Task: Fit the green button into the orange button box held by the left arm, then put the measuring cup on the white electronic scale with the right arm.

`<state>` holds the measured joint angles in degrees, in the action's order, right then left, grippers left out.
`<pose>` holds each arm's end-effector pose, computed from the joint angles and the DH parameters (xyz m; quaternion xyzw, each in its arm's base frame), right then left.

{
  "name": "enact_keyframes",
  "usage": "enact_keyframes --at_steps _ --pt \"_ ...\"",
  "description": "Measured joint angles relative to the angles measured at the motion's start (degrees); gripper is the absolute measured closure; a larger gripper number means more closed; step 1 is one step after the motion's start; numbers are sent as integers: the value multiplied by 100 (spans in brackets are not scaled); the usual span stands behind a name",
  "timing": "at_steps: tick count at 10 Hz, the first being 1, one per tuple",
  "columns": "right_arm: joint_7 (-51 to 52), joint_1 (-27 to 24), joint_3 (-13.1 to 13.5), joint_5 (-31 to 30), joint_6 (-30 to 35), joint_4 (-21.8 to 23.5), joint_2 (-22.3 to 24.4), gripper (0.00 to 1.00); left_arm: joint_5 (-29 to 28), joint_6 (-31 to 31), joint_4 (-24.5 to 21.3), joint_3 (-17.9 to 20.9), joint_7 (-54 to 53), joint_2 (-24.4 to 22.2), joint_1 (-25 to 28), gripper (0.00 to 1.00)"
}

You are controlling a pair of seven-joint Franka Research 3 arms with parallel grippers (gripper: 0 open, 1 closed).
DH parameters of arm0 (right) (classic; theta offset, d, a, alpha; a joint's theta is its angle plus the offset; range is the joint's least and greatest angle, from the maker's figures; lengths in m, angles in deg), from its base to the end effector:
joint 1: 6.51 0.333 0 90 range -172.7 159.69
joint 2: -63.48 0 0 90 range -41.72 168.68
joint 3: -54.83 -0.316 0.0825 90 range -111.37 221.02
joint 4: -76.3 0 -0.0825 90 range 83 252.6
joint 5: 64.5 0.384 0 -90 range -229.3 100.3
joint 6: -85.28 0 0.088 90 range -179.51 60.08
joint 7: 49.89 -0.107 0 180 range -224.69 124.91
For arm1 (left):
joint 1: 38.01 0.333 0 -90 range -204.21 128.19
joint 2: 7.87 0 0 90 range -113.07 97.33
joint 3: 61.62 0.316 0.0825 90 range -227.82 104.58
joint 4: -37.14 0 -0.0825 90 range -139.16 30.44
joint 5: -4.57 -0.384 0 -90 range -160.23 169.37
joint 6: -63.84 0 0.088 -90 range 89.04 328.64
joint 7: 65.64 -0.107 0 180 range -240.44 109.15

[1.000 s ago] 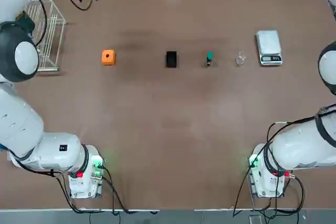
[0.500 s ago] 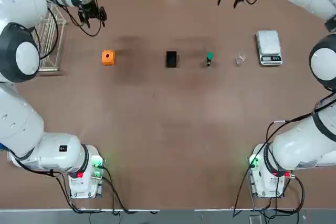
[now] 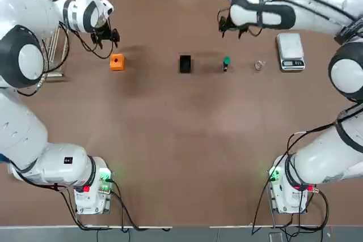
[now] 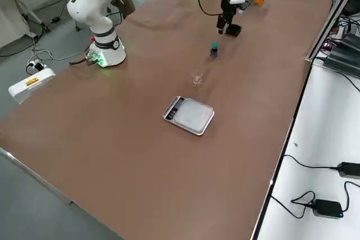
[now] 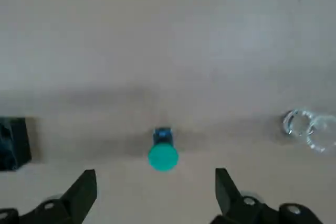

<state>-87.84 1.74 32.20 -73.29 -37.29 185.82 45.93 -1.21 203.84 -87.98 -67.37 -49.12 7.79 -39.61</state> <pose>0.5322 0.2974 0.3434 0.9993 -0.0254 -0.0181 0.0187 0.5535 -0.0711 0.2622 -0.9989 -0.0429 0.0017 0.0194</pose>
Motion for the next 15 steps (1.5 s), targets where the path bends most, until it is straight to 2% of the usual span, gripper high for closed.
enact_keyframes --at_steps 2,4,6,15 --pt "-18 57 -45 -35 -323 393 5 0 -1 986 -547 -1 0 25 13 2" --pt "-21 34 -37 -42 -1177 1027 4 1 -1 1171 -708 -1 -38 27 19 2" --pt "-101 13 -29 -44 -1641 1381 5 1 -1 1166 -710 -15 -45 26 17 2" --pt "-337 -153 -21 -44 -2056 1479 -83 2 -1 1156 -746 -155 -352 268 16 2"
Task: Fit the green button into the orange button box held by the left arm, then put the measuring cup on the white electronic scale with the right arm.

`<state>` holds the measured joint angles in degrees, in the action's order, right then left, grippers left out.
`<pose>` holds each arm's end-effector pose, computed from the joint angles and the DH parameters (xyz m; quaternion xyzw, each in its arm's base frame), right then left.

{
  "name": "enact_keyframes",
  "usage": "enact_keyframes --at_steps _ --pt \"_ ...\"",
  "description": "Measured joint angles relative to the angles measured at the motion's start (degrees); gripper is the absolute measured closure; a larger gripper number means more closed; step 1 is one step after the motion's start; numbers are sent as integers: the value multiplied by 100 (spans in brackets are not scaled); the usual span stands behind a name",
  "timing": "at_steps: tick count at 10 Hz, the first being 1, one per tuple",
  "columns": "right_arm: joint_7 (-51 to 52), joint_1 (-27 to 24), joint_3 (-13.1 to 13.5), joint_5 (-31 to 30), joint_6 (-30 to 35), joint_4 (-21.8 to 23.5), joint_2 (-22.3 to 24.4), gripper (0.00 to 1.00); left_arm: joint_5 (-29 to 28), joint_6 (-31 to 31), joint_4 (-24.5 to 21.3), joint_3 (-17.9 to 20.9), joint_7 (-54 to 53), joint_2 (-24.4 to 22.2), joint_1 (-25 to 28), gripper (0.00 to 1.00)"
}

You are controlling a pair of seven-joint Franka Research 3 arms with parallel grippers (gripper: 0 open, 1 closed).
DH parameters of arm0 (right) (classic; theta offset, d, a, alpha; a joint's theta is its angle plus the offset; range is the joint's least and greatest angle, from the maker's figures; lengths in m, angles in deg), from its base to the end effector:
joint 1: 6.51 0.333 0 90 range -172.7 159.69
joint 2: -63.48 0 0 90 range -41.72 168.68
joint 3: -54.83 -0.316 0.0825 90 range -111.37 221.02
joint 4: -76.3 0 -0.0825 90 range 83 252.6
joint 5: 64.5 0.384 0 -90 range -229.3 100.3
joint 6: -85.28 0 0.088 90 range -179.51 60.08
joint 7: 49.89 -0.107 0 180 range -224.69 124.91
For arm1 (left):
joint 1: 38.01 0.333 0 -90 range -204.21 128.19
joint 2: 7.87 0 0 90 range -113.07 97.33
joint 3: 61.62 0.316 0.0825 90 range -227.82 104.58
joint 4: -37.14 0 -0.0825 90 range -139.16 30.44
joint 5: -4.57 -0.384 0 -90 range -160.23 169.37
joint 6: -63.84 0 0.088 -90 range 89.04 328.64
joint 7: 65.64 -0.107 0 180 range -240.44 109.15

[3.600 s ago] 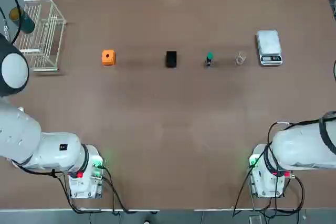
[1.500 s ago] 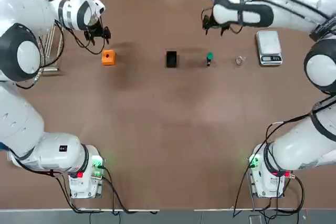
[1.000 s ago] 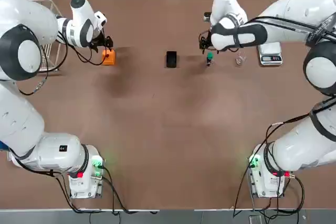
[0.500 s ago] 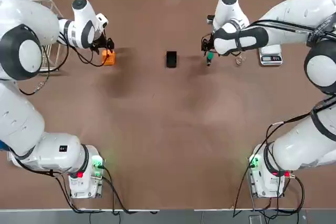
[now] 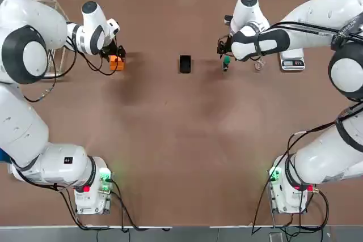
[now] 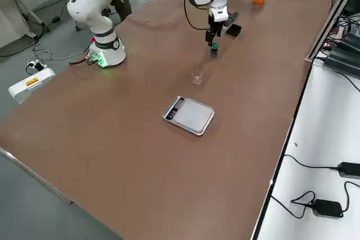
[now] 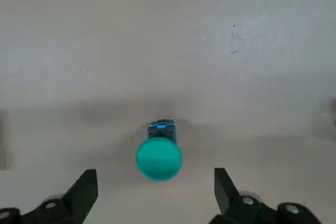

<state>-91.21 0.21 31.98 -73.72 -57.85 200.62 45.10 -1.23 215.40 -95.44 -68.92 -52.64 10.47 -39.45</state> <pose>0.4933 0.2795 0.2591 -0.9985 0.0492 -0.0090 0.0209 0.5191 -0.0842 0.2069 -1.0000 0.0038 -0.0084 0.0029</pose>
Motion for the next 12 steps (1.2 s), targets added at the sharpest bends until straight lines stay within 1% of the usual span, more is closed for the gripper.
enact_keyframes --at_steps 7,9,12 --pt "-62 -14 29 -1 -236 2 -289 5 0 -23 76 -2 -58 46 2 2" --pt "-65 -27 54 -1 -266 1 -315 7 0 -46 132 -1 -79 53 3 2" --pt "-69 -27 66 -1 -330 1 -352 15 0 -60 195 4 -236 115 17 2"
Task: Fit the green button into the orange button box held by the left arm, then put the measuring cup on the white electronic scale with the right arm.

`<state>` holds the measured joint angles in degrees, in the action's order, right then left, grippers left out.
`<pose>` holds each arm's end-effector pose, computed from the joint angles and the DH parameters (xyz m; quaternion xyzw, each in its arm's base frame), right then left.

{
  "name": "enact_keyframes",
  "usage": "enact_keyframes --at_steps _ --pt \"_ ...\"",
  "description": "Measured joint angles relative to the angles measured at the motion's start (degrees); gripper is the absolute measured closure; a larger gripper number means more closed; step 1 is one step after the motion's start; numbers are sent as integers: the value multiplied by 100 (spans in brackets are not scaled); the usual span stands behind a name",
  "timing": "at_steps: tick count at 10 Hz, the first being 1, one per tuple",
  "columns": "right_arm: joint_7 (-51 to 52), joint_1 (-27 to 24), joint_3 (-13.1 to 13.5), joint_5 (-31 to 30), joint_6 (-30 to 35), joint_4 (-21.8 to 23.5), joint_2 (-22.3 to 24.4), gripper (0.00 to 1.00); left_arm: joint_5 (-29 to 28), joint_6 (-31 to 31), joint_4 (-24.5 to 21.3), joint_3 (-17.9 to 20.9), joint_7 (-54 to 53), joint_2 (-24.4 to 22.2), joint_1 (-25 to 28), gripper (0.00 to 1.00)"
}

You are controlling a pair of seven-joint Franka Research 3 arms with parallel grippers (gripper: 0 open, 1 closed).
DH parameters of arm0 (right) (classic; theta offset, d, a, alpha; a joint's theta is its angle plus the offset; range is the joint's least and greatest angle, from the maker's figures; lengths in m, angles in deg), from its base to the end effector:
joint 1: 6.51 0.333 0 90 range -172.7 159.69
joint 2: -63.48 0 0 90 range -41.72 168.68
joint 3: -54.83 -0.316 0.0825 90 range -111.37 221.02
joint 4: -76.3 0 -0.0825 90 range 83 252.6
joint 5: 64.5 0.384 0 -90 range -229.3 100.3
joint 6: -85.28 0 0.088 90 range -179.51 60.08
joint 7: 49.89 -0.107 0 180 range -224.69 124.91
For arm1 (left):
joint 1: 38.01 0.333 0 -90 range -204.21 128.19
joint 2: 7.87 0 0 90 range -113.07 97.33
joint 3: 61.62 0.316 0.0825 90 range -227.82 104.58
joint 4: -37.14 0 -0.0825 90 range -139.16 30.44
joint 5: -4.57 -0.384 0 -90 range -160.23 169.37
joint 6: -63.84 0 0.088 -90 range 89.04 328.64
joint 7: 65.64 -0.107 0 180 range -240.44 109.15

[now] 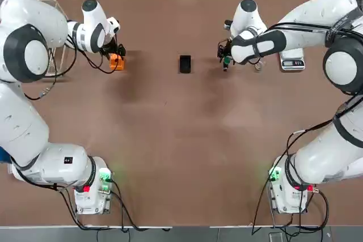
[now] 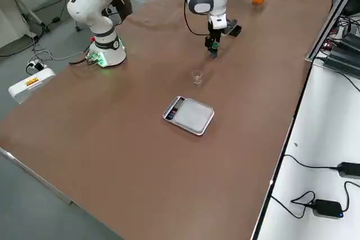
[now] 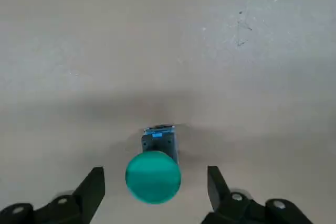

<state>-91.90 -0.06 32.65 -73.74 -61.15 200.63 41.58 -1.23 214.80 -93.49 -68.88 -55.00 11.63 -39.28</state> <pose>0.4972 0.2741 0.2313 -0.9974 0.0641 -0.0017 0.0315 0.5293 -0.0834 0.2072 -0.9997 0.0218 -0.0099 0.0023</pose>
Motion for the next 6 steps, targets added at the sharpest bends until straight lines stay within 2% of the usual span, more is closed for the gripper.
enact_keyframes --at_steps 4,6 --pt "-2 0 19 -12 -70 0 -102 23 0 0 136 1 -23 202 0 2" --pt "-2 0 20 -20 -81 0 -134 31 0 -1 163 4 -29 204 1 2"
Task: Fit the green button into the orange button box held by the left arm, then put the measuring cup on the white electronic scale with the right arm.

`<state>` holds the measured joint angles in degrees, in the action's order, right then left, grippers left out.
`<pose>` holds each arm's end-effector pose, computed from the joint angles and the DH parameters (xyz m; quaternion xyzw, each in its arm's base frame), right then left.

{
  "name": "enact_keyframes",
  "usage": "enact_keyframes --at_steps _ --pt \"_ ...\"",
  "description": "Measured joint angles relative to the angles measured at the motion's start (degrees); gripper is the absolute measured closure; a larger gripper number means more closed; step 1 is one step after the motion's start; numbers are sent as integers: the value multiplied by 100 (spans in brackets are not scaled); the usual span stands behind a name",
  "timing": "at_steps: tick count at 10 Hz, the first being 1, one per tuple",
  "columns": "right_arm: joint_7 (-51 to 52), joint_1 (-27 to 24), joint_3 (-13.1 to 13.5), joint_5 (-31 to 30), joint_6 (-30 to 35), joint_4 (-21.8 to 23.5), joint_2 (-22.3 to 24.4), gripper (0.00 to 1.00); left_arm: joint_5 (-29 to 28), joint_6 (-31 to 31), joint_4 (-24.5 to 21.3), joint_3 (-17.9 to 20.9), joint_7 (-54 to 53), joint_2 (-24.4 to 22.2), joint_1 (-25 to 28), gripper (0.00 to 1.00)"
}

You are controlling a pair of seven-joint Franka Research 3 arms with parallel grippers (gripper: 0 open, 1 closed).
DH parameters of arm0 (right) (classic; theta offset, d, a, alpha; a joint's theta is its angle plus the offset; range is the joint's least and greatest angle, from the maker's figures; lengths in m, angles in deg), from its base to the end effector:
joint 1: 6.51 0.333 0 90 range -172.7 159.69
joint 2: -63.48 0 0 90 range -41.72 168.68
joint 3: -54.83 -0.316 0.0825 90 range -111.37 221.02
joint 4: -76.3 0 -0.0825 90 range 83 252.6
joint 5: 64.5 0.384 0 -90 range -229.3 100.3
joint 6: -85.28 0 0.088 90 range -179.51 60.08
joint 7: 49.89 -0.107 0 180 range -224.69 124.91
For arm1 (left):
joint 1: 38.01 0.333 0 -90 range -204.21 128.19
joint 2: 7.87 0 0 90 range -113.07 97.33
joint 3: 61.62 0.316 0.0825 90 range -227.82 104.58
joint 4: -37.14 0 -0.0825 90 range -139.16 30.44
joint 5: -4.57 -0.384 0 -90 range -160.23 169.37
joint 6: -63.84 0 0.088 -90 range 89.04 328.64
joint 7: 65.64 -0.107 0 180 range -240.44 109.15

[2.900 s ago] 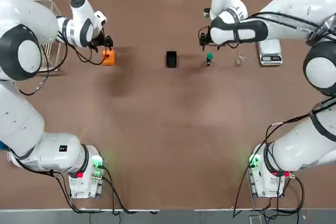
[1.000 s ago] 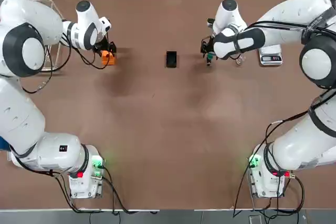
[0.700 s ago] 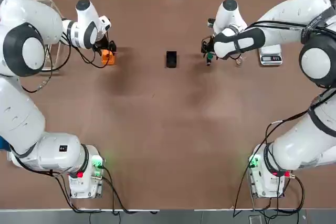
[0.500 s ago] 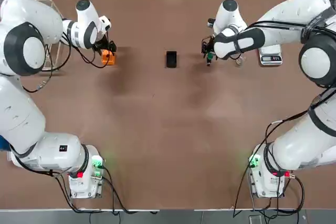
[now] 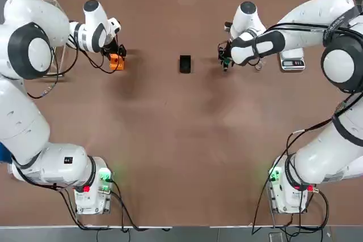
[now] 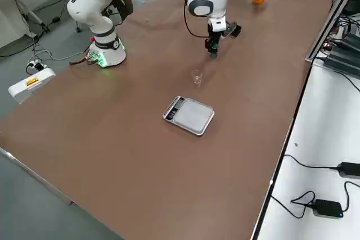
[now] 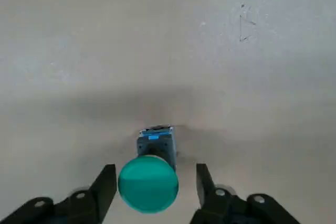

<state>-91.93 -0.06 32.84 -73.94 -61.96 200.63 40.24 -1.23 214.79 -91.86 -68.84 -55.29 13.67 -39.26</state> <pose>0.4968 0.2729 0.2200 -0.9974 0.0650 0.0035 0.0324 0.5360 -0.0839 0.1982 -0.9997 0.0232 -0.0061 0.0008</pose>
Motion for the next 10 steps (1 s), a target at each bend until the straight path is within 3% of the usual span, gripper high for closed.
enact_keyframes --at_steps 5,10 --pt "-2 0 20 -3 -16 -2 -2 61 0 -28 15 6 -5 8 115 2" --pt "-20 9 12 -8 25 -82 -1 64 0 -28 59 -10 -5 12 104 2"
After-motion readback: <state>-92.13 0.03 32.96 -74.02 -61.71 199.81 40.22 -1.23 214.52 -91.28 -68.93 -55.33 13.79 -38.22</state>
